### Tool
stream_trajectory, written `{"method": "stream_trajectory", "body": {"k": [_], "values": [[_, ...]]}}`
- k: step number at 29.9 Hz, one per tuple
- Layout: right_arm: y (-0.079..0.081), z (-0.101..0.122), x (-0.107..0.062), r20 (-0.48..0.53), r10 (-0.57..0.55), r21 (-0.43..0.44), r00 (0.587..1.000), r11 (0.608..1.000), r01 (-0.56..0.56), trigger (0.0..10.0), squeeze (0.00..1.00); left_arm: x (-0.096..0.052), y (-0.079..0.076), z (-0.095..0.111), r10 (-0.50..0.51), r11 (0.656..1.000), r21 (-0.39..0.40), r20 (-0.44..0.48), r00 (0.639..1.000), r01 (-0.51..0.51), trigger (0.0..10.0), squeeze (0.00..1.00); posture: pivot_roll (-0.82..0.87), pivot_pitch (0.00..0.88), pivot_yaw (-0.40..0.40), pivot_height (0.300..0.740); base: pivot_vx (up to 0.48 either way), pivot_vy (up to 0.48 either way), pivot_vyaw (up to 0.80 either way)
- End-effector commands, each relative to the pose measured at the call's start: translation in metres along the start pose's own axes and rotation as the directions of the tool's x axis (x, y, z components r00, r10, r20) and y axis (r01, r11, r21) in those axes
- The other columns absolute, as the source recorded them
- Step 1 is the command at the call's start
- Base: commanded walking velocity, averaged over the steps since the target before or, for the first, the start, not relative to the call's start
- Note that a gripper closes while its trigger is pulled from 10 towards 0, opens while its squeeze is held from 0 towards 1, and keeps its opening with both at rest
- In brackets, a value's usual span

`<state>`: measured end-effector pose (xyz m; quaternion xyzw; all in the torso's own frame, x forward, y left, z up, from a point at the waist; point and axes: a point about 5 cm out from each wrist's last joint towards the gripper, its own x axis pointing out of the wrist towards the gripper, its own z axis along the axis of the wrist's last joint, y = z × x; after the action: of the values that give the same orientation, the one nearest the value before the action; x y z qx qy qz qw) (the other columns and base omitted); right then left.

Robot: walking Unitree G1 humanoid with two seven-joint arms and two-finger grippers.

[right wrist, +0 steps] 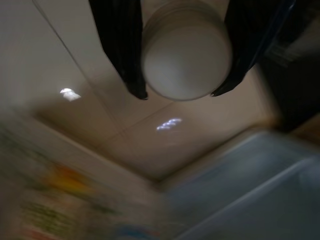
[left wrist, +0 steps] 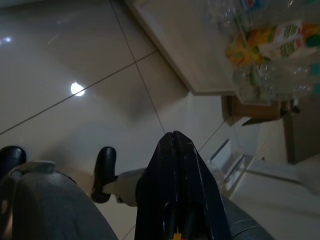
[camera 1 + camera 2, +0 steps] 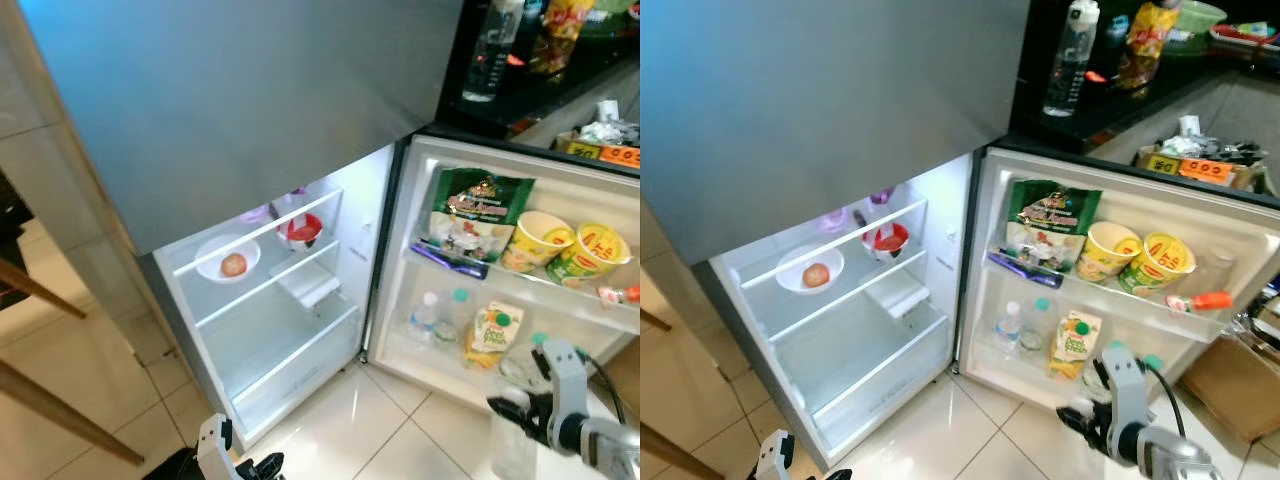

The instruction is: Restocking fridge

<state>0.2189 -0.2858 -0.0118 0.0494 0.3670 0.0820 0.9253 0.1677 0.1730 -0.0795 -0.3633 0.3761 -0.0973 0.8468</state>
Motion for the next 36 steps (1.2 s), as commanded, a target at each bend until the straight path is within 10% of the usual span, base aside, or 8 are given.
{"method": "stream_trajectory", "body": {"k": [1, 5, 12, 36], "values": [[-0.004, -0.026, -0.002, -0.049, -0.085, 0.075, 0.995, 0.993, 0.088, 10.0, 0.00, -0.001, 0.001, -0.008, 0.026, 1.000, 0.005, -0.028, 0.999, -0.026, 10.0, 0.00, -0.07, 0.000, -0.031, 0.740, 0.000, 0.000, 0.00], [0.001, -0.095, -0.016, -0.256, -0.243, 0.120, 0.936, 0.952, 0.280, 10.0, 0.00, -0.004, 0.006, -0.012, 0.076, 0.997, 0.024, -0.049, 0.996, -0.075, 10.0, 0.00, -0.07, 0.000, -0.024, 0.740, 0.000, 0.000, 0.00], [0.016, -0.151, -0.034, -0.406, -0.331, 0.112, 0.852, 0.907, 0.406, 10.0, 0.00, -0.010, 0.015, -0.018, 0.158, 0.987, 0.050, -0.072, 0.985, -0.154, 10.0, 0.00, -0.06, 0.000, -0.015, 0.740, 0.000, 0.000, 0.00], [0.035, -0.120, -0.002, -0.312, -0.298, 0.038, 0.902, 0.945, 0.325, 10.0, 0.00, -0.004, 0.012, -0.016, 0.242, 0.964, 0.130, -0.076, 0.967, -0.231, 10.0, 0.00, -0.07, 0.000, -0.016, 0.740, 0.000, 0.000, 0.00]]}}
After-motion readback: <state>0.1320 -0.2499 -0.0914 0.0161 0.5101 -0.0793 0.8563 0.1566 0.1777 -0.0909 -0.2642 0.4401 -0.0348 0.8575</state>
